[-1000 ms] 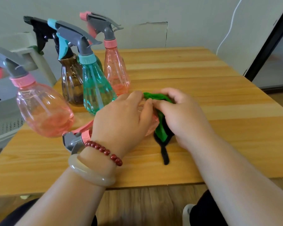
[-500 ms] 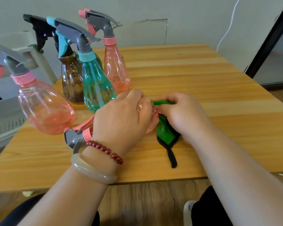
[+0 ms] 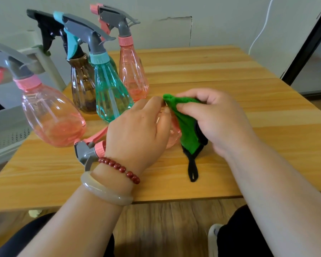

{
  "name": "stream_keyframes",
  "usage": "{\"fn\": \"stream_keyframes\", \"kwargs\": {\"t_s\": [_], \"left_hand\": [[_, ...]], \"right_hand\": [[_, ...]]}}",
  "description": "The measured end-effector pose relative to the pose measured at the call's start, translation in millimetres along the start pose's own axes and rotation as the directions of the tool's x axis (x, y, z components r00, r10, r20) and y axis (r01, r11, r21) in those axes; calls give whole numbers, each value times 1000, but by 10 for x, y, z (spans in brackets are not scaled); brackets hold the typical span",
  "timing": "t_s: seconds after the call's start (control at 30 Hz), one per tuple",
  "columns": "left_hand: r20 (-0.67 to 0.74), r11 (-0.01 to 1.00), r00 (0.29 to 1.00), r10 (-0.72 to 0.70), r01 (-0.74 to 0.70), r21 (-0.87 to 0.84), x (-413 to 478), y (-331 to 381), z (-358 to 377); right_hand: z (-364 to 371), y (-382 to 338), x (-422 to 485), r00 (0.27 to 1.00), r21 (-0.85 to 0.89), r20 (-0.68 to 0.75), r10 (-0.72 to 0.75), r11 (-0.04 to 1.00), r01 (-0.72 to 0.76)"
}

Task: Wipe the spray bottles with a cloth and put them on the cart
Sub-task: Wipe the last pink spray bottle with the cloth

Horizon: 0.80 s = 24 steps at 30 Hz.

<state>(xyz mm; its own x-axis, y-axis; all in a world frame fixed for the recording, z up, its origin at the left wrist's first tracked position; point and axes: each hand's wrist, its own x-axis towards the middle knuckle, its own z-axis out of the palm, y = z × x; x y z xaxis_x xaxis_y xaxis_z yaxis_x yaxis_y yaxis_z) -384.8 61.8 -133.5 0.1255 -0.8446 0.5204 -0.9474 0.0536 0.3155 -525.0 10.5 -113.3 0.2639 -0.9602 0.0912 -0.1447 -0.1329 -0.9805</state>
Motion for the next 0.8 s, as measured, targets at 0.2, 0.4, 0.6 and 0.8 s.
{"fn": "stream_keyframes", "kwargs": {"t_s": [0.2, 0.4, 0.6, 0.8], "left_hand": [[137, 982, 982, -128, 145, -122, 32, -52, -113], [28, 992, 994, -110, 111, -55, -88, -46, -73], [37, 990, 991, -126, 128, -62, -68, -43, -76], [32, 989, 990, -140, 142, -42, -75, -21, -84]], "right_hand": [[47, 94, -13, 991, -266, 59, 121, 959, -102], [25, -4, -69, 990, -96, 114, 81, 993, -70], [-27, -47, -86, 984, -189, 164, 64, 981, -32], [-34, 2, -65, 979, -288, 188, 85, 957, -28]]}}
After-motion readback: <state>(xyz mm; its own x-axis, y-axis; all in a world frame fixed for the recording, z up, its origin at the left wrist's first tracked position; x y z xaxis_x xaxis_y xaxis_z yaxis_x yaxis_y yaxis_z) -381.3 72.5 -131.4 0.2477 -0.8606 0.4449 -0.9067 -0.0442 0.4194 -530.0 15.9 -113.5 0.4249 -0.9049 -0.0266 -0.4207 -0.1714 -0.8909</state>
